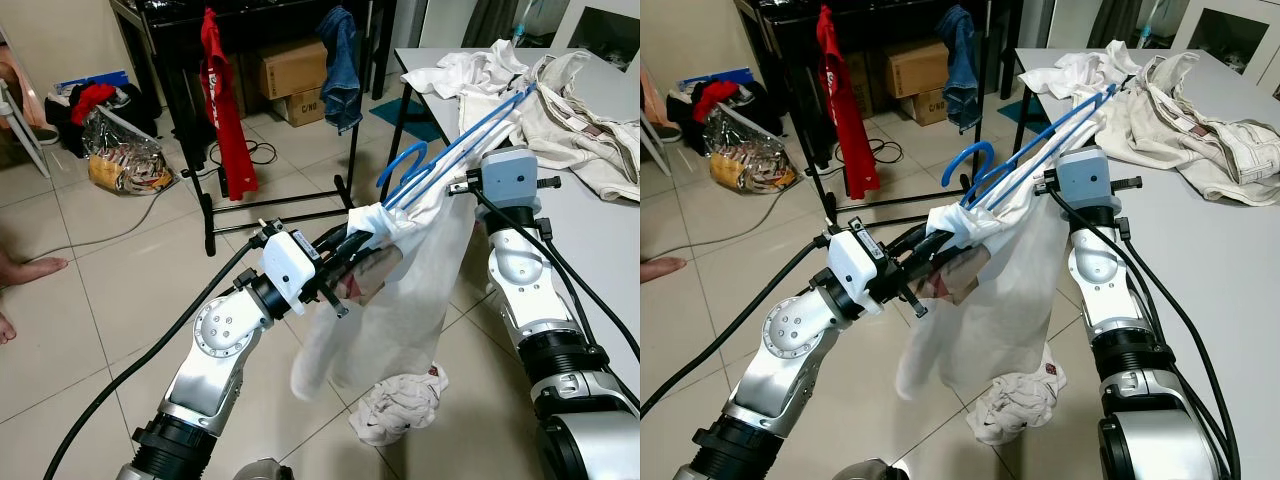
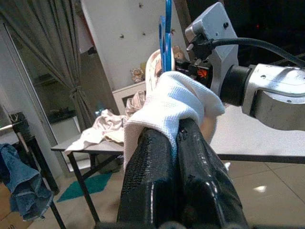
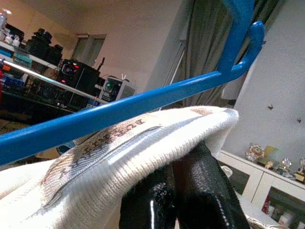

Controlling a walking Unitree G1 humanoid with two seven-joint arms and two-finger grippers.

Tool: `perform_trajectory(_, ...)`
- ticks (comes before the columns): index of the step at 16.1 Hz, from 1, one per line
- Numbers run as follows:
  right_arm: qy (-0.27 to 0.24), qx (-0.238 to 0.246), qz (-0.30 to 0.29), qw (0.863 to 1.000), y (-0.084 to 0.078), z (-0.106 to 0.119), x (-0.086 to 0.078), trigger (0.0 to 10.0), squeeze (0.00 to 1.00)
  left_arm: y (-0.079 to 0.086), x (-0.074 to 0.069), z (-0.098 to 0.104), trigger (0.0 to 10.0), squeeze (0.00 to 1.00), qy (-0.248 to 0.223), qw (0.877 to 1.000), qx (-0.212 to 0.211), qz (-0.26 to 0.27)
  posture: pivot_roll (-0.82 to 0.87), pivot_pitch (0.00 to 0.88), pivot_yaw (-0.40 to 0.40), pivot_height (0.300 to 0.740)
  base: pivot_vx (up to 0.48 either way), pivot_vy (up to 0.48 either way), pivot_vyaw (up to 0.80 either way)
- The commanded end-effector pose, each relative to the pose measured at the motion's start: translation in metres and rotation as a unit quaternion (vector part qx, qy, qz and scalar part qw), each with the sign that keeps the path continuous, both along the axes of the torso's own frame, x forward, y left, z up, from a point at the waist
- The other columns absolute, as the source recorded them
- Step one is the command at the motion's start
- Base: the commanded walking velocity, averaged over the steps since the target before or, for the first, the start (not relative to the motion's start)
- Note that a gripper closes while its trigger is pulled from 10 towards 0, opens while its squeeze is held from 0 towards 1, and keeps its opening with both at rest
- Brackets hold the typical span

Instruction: Hang hanger

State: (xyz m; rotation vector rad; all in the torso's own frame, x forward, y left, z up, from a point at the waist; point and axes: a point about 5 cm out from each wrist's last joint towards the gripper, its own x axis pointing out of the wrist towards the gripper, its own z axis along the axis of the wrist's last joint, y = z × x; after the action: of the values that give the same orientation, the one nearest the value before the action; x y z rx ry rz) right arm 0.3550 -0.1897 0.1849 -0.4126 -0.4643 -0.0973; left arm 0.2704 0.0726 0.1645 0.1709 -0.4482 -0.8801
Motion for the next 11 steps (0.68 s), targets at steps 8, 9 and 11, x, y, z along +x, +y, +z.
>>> perform_trajectory(8, -0.021, -0.004, -0.003, 1.0, 0.0, 0.011, 0.003, 10.0, 0.0, 0.0, 0.004, 0.021, 9.9, 0.0, -0.055, 0.998, -0.017, 0.023, 0.03, 0.0, 0.018, 0.723, 0.0, 0.0, 0.0)
perform_trajectory(9, -0.021, -0.004, -0.001, 1.0, 0.0, 0.01, 0.002, 10.0, 0.0, 0.001, 0.004, 0.02, 10.0, 0.0, -0.05, 0.998, -0.018, 0.024, 0.03, 0.0, 0.02, 0.723, 0.0, 0.0, 0.0)
perform_trajectory(11, -0.02, -0.004, -0.001, 1.0, 0.0, 0.009, 0.001, 10.0, 0.0, 0.002, 0.004, 0.017, 10.0, 0.0, -0.041, 0.999, -0.017, 0.024, 0.03, 0.0, 0.021, 0.723, 0.0, 0.0, 0.0)
